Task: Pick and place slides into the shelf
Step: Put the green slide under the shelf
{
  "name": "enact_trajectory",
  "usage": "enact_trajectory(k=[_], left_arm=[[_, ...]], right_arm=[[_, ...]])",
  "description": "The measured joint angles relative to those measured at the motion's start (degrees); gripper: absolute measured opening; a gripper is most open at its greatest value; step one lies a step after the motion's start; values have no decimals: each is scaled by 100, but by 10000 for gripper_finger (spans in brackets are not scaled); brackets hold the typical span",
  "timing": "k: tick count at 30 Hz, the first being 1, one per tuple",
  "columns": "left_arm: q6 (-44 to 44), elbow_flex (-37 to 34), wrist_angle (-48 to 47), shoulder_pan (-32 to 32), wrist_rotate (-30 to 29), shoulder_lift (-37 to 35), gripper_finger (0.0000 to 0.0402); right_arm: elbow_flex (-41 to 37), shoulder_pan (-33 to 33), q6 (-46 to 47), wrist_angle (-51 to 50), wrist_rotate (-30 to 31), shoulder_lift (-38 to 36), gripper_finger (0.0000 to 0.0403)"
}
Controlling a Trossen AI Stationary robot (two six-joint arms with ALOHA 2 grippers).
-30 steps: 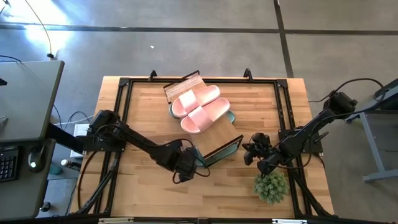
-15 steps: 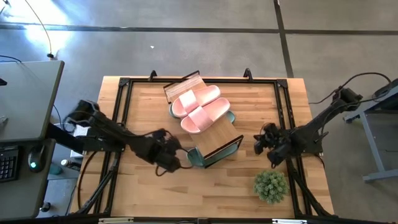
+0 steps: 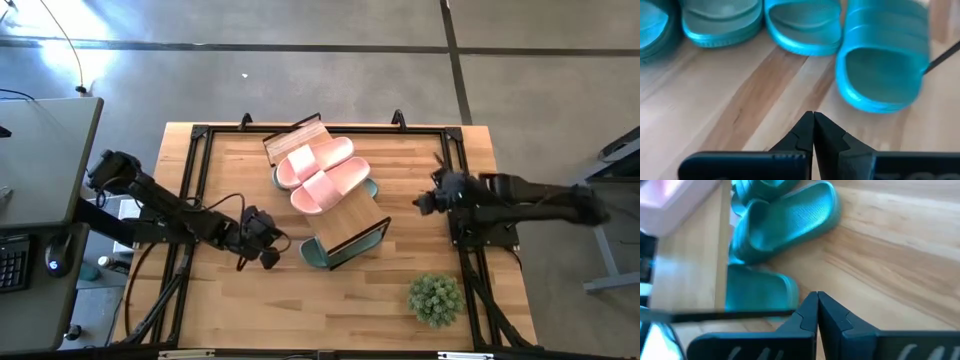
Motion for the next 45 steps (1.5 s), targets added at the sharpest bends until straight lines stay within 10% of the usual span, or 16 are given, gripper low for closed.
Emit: enact_trajectory(k=[8,14,27,45], left_arm=[[842,-61,266,435,361,45,0],[1071,-61,289,547,444,45,0],[923,-54,558,534,421,185,0],[747,-52,818,536,172,216,0]], right_arm=[[2,-3175,-1672,1243,-3138,1519,0],[2,-4314,-2154,1705,-3527,2628,0],[2,-4551,-1792,3546,-4614,4870,0],[2,-4236,-1752,4509,-4640,5913,0]])
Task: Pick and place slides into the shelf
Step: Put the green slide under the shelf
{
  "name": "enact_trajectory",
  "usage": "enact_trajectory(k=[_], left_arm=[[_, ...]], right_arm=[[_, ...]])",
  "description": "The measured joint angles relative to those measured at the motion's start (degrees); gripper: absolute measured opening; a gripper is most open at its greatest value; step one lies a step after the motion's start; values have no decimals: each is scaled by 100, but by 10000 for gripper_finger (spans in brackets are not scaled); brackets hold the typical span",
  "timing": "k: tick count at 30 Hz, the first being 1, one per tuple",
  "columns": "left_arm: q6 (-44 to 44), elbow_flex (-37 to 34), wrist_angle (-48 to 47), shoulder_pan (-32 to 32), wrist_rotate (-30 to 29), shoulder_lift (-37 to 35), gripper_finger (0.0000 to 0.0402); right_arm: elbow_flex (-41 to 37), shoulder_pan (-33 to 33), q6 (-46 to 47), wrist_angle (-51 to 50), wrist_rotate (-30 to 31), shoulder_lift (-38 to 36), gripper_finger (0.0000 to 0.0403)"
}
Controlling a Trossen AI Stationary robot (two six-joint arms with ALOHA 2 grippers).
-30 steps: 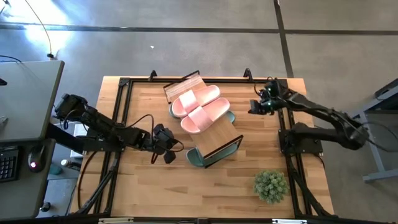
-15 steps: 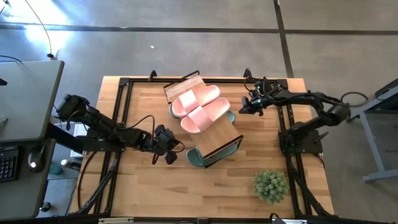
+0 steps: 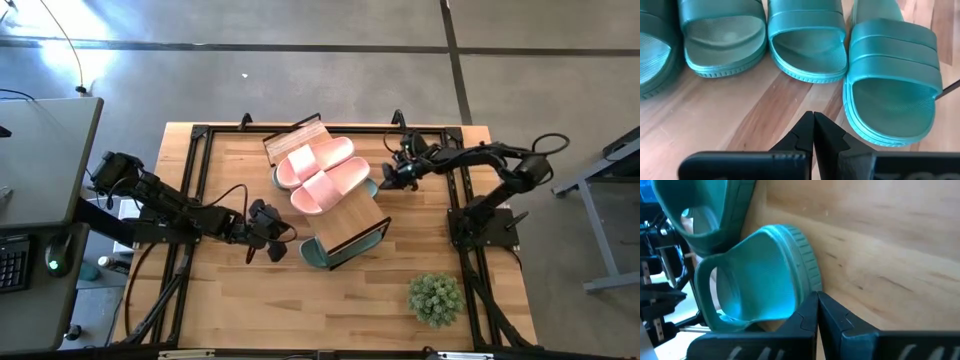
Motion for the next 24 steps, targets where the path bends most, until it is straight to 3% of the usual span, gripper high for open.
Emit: enact_trajectory(k=[24], left_arm=[[13,0,-81,0,-136,1,0]], right_arm=[[-2,1031,223,-8,117,-8,0]])
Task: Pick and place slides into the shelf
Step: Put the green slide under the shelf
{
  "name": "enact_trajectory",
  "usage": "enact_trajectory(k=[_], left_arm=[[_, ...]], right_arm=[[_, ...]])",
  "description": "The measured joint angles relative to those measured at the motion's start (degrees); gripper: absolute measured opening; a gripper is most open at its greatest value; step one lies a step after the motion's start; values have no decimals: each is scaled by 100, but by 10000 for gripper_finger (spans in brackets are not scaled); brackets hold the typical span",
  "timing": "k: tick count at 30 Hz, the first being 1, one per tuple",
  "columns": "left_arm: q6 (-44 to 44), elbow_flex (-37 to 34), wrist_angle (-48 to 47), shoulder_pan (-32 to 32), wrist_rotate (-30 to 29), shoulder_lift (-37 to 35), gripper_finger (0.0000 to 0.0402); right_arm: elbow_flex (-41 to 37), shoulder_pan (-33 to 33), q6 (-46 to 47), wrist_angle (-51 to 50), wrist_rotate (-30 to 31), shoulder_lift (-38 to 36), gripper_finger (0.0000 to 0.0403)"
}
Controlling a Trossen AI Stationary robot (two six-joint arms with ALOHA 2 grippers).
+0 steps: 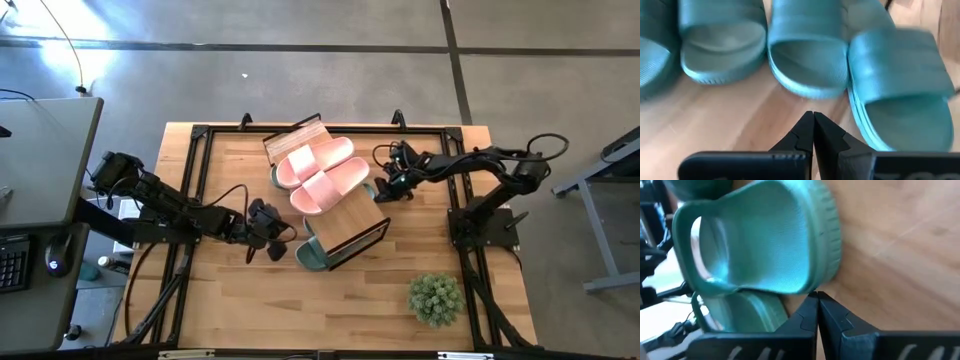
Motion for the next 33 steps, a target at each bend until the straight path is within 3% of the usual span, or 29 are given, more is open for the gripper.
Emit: enact_trajectory(k=[9,13,26,33], left_arm=[[433,-1,-221,-416,1046,-7,0],[792,27,124,-741,1568,-23,0],[758,777,396,-828,1863,1221,0],[591,892,514,-825,1606,1449,0]], right_arm=[[0,-491,-391,-487,305,-613,0],[0,-821,-640,-672,523,-849,0],[0,-797,-662,9,395,-139,0],[0,-599,-621,178,399,-137,0]])
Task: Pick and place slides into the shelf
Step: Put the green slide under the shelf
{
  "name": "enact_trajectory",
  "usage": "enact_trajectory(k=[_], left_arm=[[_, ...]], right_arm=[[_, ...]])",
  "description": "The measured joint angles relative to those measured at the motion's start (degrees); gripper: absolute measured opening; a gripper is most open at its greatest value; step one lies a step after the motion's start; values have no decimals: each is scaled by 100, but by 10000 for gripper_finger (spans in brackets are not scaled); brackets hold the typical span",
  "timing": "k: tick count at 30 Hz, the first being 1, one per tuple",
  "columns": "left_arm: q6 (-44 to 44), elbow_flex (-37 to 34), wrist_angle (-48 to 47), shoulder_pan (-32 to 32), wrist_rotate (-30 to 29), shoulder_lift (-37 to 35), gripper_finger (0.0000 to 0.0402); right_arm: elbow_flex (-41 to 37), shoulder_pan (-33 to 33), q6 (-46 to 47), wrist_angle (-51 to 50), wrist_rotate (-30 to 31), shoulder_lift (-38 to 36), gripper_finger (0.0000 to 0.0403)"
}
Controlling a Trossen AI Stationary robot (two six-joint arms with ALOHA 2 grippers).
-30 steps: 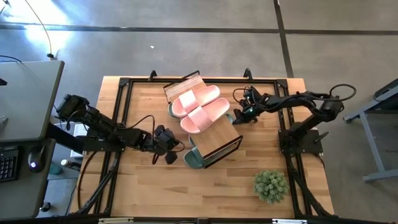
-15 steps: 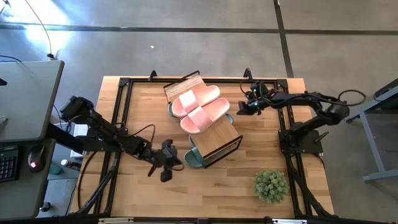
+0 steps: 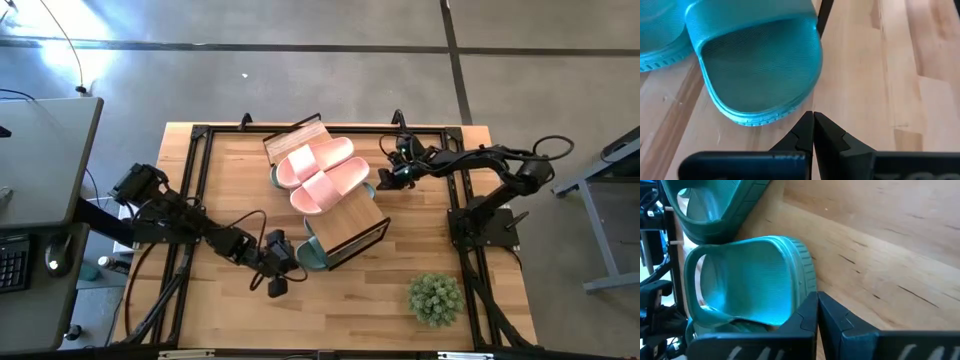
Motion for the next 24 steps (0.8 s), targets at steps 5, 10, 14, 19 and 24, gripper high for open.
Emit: enact_trajectory(k=[5,10,14,19,24], left_arm=[[-66,-4,16,75,-91,0,0],[-154,-4,16,245,-28,0,0],[-151,-4,13,297,21,0,0],[-155,-4,35,296,-34,32,0],[-186,-9,170,296,-74,126,0]], right_arm=[[0,122,16,21,0,0,0],[0,269,42,37,29,0,0],[0,326,135,73,86,0,0],[0,329,143,92,80,0,0],[0,329,143,98,68,0,0]])
